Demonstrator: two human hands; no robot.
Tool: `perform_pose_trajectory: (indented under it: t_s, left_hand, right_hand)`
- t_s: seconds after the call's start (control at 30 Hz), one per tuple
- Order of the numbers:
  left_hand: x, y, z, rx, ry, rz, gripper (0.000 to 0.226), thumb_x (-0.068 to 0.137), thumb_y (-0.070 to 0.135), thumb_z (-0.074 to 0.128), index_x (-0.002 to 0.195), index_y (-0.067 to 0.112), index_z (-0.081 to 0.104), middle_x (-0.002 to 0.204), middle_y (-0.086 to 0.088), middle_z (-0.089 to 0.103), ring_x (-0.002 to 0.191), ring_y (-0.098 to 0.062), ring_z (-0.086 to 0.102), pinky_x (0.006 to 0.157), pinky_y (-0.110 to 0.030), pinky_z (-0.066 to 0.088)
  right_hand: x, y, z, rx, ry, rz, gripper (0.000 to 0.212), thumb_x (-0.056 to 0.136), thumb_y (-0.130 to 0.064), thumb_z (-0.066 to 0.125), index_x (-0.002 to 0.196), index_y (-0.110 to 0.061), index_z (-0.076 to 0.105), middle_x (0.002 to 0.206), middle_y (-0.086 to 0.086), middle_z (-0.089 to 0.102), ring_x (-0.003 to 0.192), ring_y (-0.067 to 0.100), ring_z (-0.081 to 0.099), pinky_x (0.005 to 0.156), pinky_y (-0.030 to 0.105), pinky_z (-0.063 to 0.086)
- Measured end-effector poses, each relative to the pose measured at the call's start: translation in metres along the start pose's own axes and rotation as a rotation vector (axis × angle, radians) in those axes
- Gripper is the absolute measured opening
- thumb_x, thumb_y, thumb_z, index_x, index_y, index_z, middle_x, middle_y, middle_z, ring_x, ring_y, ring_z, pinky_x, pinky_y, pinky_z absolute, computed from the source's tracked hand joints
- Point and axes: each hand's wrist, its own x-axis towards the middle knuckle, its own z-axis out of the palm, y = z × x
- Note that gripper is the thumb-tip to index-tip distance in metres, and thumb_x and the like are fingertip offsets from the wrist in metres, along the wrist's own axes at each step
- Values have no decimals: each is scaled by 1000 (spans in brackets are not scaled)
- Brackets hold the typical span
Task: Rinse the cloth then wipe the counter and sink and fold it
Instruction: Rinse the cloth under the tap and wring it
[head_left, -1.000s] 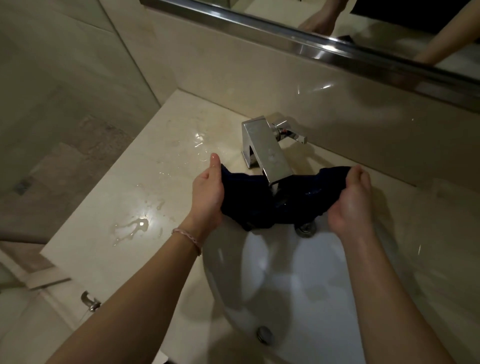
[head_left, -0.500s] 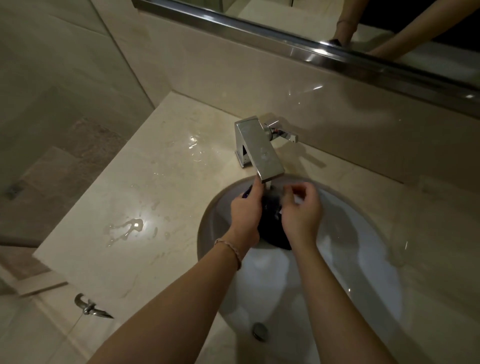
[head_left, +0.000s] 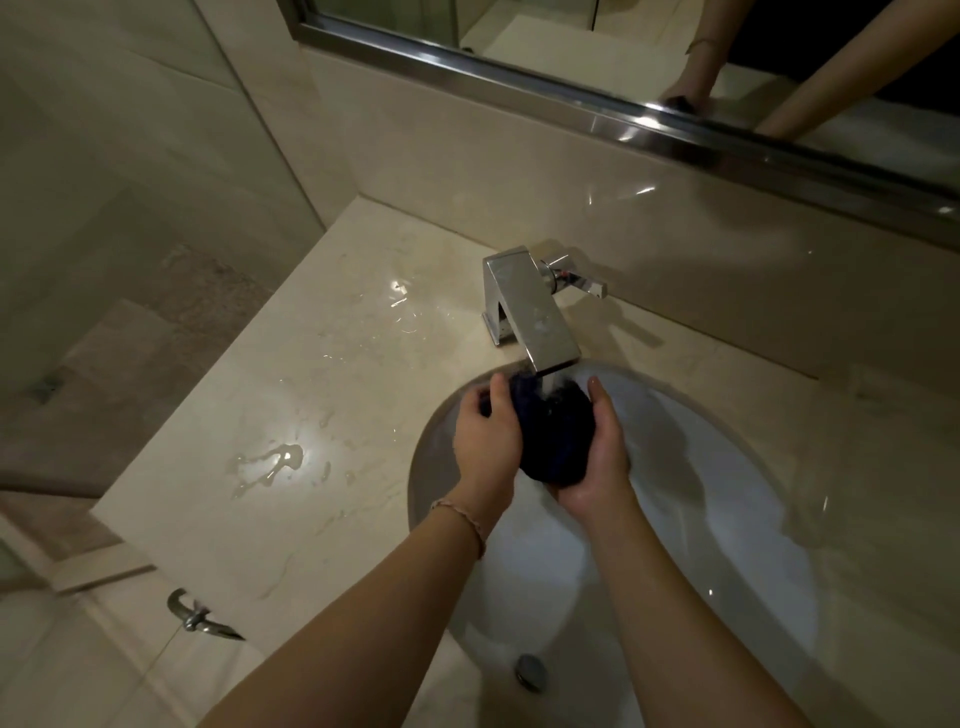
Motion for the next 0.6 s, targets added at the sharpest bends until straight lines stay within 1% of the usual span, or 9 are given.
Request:
perform_pose_trajectory:
  t_s: [0.07,0.1,0.13,0.17,0.2,0.27,0.4,0.5,0.6]
  left_hand:
    - [5,-1,-2,48,-42,106,60,83,78,51,126,38,63,125,-1,66,118,-25,63,99,-49,56]
    - [4,-1,-1,32,-114,128,58,83,77,51,126,40,64,123,2,69,116,-21,65,98,-46,57]
    - [2,0,0,26,-185,158,46,87,72,53,119,44,68,115,6,73,110,-16,69,95,-42,58]
    - [1,-2,2,66,-210,208,29,93,65,54,109,48,71,106,10,75,102,-11,71,92,-40,59]
    - [-1,-4,3,102,-202,254,21,97,58,55,100,47,73,98,11,76,95,-9,72,89,-40,59]
    - [-3,-8,3,132,-150,304,26,99,52,57,87,36,74,86,7,75,84,-11,72,86,-43,60]
    - [0,-12,7,125,-49,364,28,98,42,63,76,26,69,74,5,71,72,-11,67,76,-41,59]
    - [-1,-12,9,99,6,348,36,95,36,68,70,12,61,62,0,60,59,-10,53,65,-41,52]
    - [5,-13,9,179,17,350,44,93,33,70,62,10,48,56,-1,45,53,-10,38,56,-35,40]
  right_hand:
    - [3,-1,3,-49,-11,8,49,96,-58,50,120,-21,69,110,13,75,110,35,67,93,47,54]
    - [4,-1,4,-93,-29,3,51,96,-58,50,122,-20,69,114,13,74,111,34,68,94,47,54]
    - [4,0,9,-133,-42,-10,52,96,-58,52,124,-18,69,118,14,73,113,33,68,98,47,53]
    - [6,2,11,-178,-51,-28,53,94,-57,55,125,-15,69,121,14,71,115,31,67,102,48,50]
    - [8,5,13,-230,-33,-57,55,92,-57,60,125,-14,69,122,13,71,115,31,67,105,50,49]
    - [11,8,17,-325,32,-118,51,89,-55,65,118,-13,72,116,12,73,108,30,71,102,52,51]
    - [11,12,20,-427,126,-225,32,98,-40,60,102,-12,74,97,10,77,93,29,75,90,54,58]
    - [9,12,22,-483,161,-281,28,99,-34,60,94,-11,76,91,11,77,88,31,75,86,56,59]
    - [10,12,21,-536,254,-320,25,94,-29,60,81,-12,75,82,11,76,83,34,74,79,58,60]
